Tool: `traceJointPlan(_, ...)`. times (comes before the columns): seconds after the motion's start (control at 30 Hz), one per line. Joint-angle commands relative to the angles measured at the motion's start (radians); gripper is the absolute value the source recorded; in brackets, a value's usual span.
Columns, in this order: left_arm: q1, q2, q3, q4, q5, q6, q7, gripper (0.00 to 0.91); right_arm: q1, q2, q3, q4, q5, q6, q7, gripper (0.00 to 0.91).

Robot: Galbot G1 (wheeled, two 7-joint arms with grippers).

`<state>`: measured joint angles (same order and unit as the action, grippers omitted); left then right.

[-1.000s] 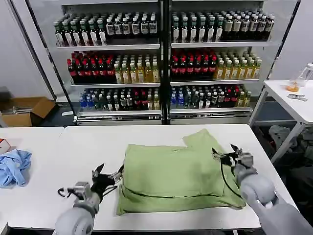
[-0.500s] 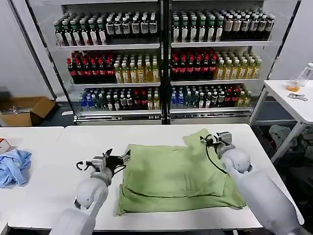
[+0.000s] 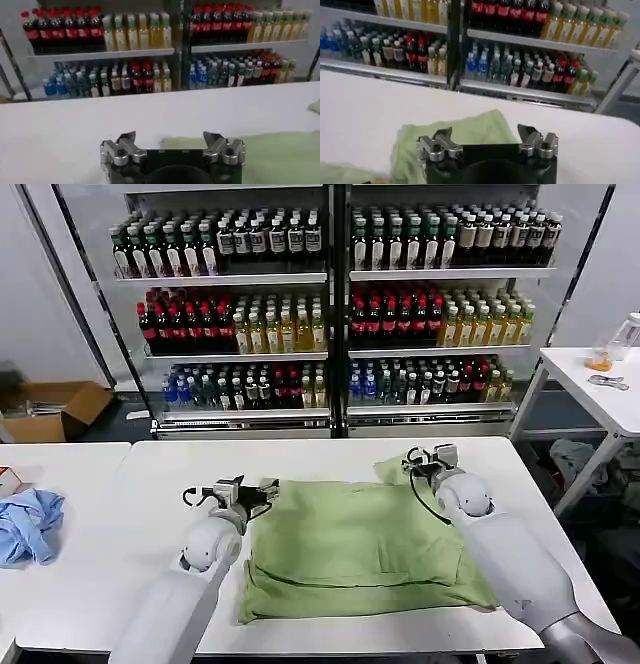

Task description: Fold and organize the clothes.

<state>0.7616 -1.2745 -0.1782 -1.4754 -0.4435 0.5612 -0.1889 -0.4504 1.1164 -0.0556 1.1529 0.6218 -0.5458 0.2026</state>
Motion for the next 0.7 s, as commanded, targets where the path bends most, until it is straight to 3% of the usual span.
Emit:
traceJointPlan(0.03,-0.068,-0.014,0.025,0.102,0.004,0.0,0.001,0.907,0.026,0.033,-0.005,-0.106,-0.032,0.001,0.0,0.907)
traceJointPlan(0.17,-0.066,-0.014,0.028,0.112,0.004,-0.002,0.004,0.907,0.021,0.037,0.0,-0.119,-0.035,-0.002,0.0,0.907)
traceJointPlan(0.23,-0.061,-0.013,0.028,0.113,0.003,-0.002,0.008,0.655,0.017,0.039,0.001,-0.117,-0.035,-0.005,-0.001,0.907)
traceJointPlan(0.27,-0.058,-0.012,0.028,0.114,0.003,-0.003,0.009,0.423,0.015,0.039,0.002,-0.115,-0.035,-0.005,0.0,0.907)
traceJointPlan(0.33,-0.055,-0.01,0.03,0.117,0.001,-0.002,0.018,0.151,0.011,0.042,0.003,-0.112,-0.035,-0.006,0.0,0.907)
traceJointPlan(0.4,-0.053,-0.01,0.032,0.121,-0.003,0.002,0.029,0.06,0.01,0.043,0.003,-0.112,-0.035,-0.006,-0.002,0.907)
traceJointPlan(0.5,-0.055,-0.01,0.035,0.138,-0.012,0.009,0.044,0.06,0.01,0.044,0.003,-0.113,-0.034,-0.007,-0.004,0.615)
traceJointPlan(0.53,-0.057,-0.01,0.035,0.142,-0.014,0.012,0.048,0.06,0.01,0.044,0.003,-0.113,-0.034,-0.007,-0.004,0.433)
traceJointPlan(0.57,-0.058,-0.01,0.036,0.148,-0.016,0.015,0.051,0.06,0.01,0.044,0.003,-0.114,-0.034,-0.007,-0.005,0.353)
traceJointPlan(0.63,-0.058,-0.009,0.038,0.154,-0.017,0.015,0.058,0.06,0.01,0.045,0.004,-0.114,-0.033,-0.009,-0.006,0.101)
traceJointPlan(0.7,-0.057,-0.008,0.04,0.157,-0.017,0.016,0.063,0.06,0.01,0.044,0.004,-0.113,-0.032,-0.011,-0.008,0.01)
